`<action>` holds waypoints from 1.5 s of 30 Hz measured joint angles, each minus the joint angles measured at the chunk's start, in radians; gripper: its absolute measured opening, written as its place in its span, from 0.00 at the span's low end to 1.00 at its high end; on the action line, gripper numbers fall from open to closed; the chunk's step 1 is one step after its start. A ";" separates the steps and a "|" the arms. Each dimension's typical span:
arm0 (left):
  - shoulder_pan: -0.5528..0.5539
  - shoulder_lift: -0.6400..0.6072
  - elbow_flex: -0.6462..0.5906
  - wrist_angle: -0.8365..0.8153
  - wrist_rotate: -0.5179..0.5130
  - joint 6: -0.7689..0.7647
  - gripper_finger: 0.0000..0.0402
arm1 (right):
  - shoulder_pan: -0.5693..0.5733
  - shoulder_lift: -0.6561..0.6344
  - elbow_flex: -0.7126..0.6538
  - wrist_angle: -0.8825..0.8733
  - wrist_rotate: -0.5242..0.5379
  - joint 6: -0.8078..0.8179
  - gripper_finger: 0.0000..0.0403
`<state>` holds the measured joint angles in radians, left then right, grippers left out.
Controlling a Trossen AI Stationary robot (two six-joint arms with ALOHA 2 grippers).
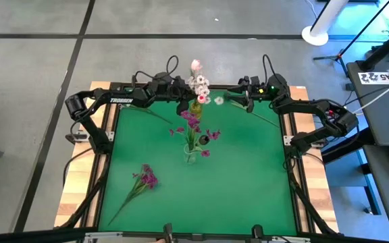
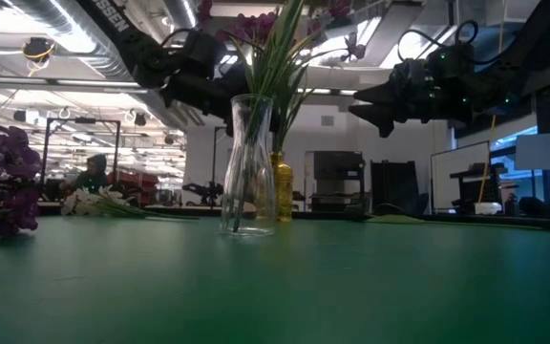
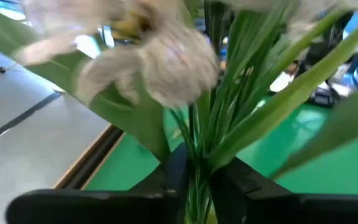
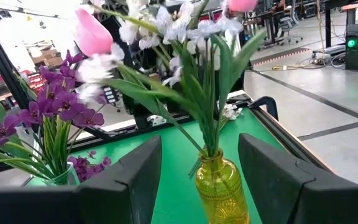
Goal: Sort flowers into vase by color
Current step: Put the bottom white flowers into the yellow vase, then put the black flower into the transparent vase
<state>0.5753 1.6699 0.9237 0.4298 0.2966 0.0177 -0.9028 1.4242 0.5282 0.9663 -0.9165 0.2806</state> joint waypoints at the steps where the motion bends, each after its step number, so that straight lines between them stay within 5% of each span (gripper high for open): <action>1: -0.003 0.000 0.000 -0.016 0.000 0.015 0.16 | 0.000 0.000 0.000 0.001 0.000 0.002 0.52; 14: -0.020 -0.033 0.000 -0.106 -0.036 0.040 0.37 | 0.000 0.000 0.000 0.001 0.000 0.008 0.52; 24: -0.031 -0.218 0.025 -0.344 -0.099 0.040 0.54 | 0.000 0.000 0.000 0.002 0.008 0.010 0.52; 31: -0.082 -0.377 0.025 -0.530 -0.249 0.063 0.57 | 0.000 0.000 0.001 -0.066 0.024 -0.003 0.52; 35: -0.119 -0.463 0.026 -0.643 -0.353 0.040 0.57 | 0.000 0.000 0.020 -0.354 0.181 -0.160 0.52; 41: -0.186 -0.525 0.026 -0.750 -0.471 -0.008 0.57 | 0.017 0.000 0.130 -0.913 0.674 -0.373 0.52; 45: -0.218 -0.526 0.026 -0.792 -0.518 -0.010 0.57 | 0.060 0.000 0.216 -1.127 0.862 -0.400 0.52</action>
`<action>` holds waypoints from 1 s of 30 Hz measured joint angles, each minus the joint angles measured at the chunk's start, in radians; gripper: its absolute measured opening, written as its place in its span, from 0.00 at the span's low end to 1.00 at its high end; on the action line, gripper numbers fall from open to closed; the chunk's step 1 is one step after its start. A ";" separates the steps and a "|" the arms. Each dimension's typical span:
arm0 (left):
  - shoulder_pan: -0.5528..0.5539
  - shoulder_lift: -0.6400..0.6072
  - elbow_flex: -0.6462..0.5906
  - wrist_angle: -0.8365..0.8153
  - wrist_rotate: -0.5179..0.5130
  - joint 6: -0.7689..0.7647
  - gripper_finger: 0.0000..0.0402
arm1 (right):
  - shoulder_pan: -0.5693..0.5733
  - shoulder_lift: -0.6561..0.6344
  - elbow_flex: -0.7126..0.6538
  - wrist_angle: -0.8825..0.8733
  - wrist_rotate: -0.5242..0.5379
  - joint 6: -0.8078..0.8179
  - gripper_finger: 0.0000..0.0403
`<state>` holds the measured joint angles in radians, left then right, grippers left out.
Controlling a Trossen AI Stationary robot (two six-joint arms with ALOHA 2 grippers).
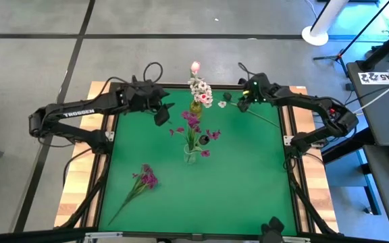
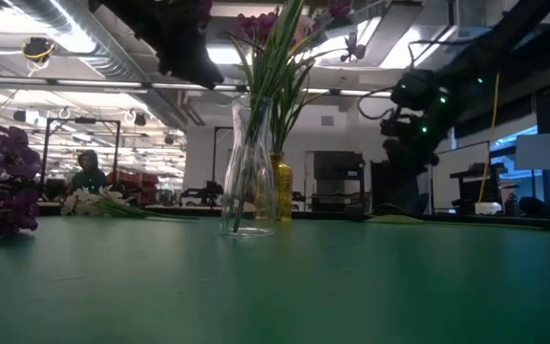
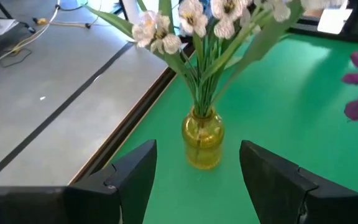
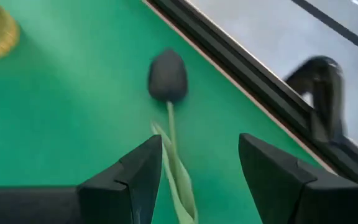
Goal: Sort flowers into vase by color
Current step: Put the black flower into the transparent vase
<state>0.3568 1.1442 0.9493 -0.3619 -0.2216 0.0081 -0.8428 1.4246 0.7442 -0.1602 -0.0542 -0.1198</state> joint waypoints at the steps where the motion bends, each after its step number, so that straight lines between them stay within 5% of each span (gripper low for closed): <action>1: -0.005 0.000 0.000 -0.007 -0.011 -0.002 0.57 | 0.017 0.000 0.019 -0.038 0.044 -0.013 0.52; 8: -0.038 0.000 0.000 -0.014 -0.040 -0.059 0.57 | 0.110 0.000 0.095 -0.227 0.221 -0.079 0.52; 30: -0.108 0.001 0.000 -0.026 -0.054 -0.114 0.57 | -0.017 0.220 0.098 -0.305 0.031 -0.095 0.52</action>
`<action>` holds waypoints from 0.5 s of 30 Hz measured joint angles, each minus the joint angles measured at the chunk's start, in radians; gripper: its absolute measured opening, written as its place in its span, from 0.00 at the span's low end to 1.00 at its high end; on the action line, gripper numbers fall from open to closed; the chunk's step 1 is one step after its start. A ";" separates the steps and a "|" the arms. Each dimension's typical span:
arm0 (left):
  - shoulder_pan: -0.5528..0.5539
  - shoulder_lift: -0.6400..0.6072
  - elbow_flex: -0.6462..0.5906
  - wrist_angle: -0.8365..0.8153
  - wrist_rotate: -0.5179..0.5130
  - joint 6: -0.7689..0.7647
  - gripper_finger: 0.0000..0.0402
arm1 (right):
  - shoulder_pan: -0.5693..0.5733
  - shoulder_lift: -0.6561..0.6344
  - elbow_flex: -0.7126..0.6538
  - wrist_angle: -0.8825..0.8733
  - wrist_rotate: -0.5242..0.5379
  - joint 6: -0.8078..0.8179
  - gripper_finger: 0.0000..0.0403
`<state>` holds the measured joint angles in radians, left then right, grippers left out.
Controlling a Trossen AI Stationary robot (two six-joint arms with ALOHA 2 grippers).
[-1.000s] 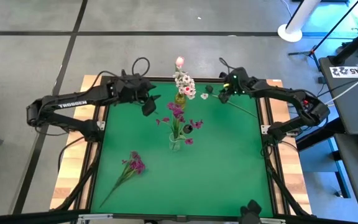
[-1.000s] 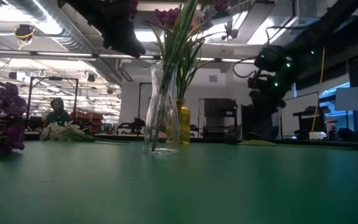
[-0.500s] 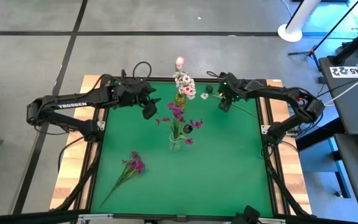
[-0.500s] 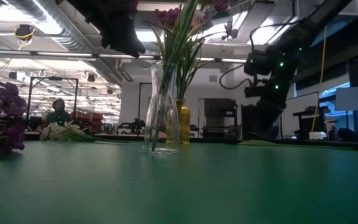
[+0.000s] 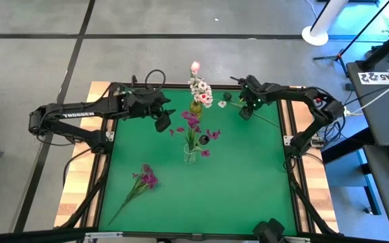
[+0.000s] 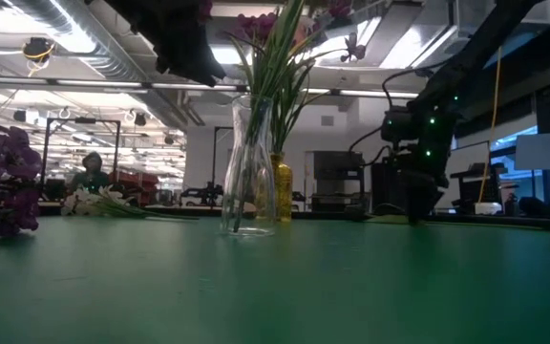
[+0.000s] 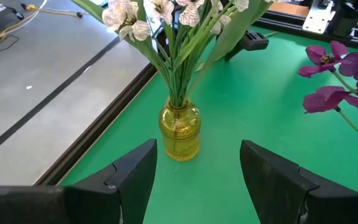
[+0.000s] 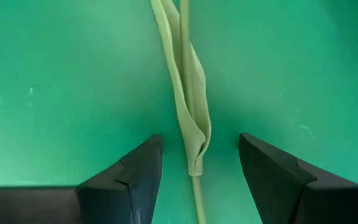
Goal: Sort flowers into vase by color
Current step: Put the black flower into the transparent vase
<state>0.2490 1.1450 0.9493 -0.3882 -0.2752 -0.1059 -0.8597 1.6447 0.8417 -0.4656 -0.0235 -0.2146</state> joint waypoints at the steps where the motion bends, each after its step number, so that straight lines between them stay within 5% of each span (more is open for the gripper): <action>1: -0.002 0.000 0.000 0.000 0.000 0.000 0.57 | 0.000 0.000 0.000 0.000 -0.002 0.000 0.52; 9: -0.003 0.000 0.000 -0.001 0.000 -0.019 0.56 | 0.003 0.002 0.000 -0.013 0.007 0.000 0.51; 15: -0.003 0.000 0.000 -0.001 0.000 -0.019 0.56 | 0.003 0.003 -0.001 -0.044 -0.006 0.053 0.36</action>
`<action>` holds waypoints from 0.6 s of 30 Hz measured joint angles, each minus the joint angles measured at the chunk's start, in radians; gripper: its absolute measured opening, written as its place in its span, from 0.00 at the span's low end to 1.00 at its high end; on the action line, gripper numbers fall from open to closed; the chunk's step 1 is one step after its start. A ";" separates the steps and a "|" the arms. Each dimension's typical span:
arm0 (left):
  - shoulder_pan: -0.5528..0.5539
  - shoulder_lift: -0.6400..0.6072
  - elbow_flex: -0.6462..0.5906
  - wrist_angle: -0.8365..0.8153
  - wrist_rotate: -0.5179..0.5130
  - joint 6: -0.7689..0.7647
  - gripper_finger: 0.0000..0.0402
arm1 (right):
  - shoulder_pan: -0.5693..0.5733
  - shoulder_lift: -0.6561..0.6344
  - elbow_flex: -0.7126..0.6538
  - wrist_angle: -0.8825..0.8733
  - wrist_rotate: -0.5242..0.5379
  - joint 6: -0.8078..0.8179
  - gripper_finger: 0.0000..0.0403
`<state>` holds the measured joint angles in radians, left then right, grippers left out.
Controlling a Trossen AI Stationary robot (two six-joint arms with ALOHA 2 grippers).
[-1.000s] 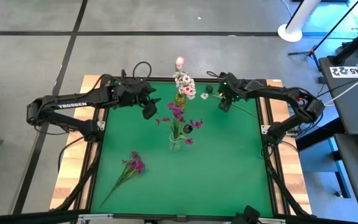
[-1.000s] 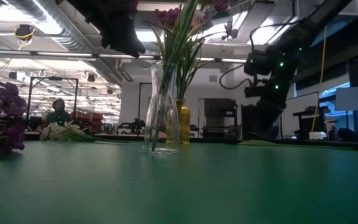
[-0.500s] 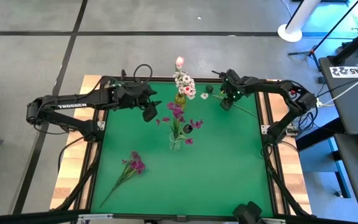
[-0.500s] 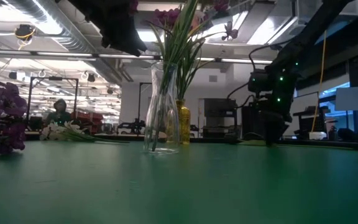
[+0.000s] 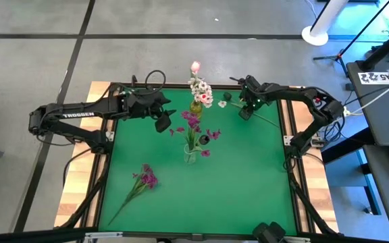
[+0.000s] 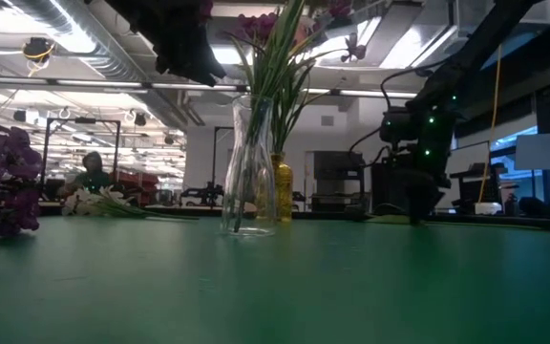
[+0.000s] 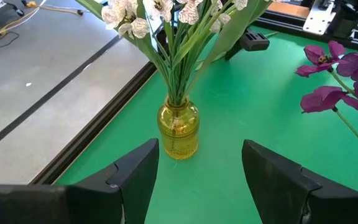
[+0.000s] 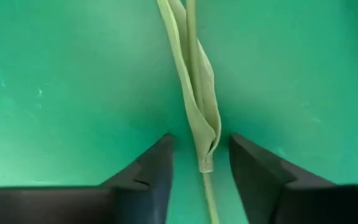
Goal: Sort flowers into vase by color
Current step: Put the black flower into the transparent vase
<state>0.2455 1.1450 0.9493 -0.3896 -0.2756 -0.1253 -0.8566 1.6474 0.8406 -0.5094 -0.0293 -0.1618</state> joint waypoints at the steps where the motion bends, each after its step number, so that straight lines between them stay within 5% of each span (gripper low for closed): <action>1: 0.000 0.000 0.000 -0.001 0.000 0.000 0.56 | 0.000 0.000 0.000 -0.002 -0.013 0.014 0.33; 10: -0.007 0.000 0.000 -0.045 -0.032 -0.027 0.56 | 0.006 0.001 -0.002 -0.014 -0.108 0.023 0.03; 18: -0.014 -0.007 0.000 -0.151 -0.038 -0.083 0.56 | 0.003 -0.023 -0.007 -0.011 -0.212 0.031 0.03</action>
<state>0.2318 1.1381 0.9493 -0.5407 -0.3132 -0.2084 -0.8532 1.6243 0.8338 -0.5206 -0.2411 -0.1305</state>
